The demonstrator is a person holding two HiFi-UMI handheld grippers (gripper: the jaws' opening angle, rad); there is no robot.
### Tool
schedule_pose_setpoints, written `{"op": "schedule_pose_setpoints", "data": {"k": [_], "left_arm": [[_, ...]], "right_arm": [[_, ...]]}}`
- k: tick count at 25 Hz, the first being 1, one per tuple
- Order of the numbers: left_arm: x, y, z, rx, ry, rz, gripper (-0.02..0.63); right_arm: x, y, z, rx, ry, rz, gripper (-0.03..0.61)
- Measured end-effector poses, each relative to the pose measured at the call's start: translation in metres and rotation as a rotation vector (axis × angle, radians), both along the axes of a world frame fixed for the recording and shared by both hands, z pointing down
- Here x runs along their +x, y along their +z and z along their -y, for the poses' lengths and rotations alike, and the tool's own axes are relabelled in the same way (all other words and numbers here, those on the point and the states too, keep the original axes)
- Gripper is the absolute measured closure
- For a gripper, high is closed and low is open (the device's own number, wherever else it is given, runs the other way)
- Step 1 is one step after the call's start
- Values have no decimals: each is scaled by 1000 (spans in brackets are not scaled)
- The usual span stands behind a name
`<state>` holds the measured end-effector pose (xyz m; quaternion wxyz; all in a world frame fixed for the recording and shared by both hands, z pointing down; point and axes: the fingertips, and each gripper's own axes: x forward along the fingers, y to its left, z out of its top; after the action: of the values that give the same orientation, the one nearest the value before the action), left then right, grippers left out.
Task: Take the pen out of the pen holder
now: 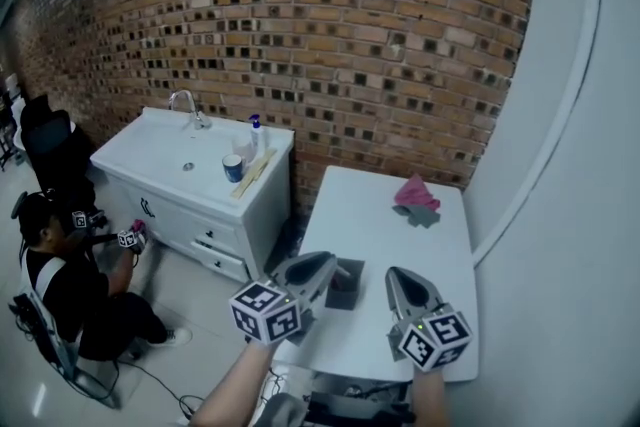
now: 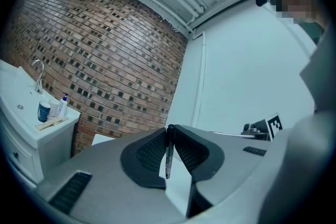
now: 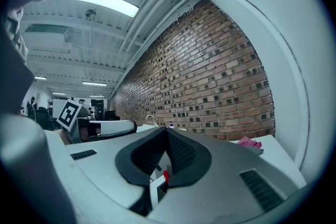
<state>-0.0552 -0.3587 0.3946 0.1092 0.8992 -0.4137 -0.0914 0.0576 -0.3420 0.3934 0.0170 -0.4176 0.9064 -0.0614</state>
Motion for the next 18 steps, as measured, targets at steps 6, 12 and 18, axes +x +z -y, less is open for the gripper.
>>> {"op": "schedule_pose_setpoints", "data": {"k": [6, 12, 18], "left_arm": [[1, 3, -1, -8, -1, 2, 557], [3, 1, -1, -18, 3, 6, 557], [6, 7, 1, -15, 9, 10, 557]], "right_arm": [[1, -4, -1, -15, 6, 23, 591], [2, -7, 1, -22, 4, 25, 591], [2, 0, 3, -14, -10, 33, 591]]}}
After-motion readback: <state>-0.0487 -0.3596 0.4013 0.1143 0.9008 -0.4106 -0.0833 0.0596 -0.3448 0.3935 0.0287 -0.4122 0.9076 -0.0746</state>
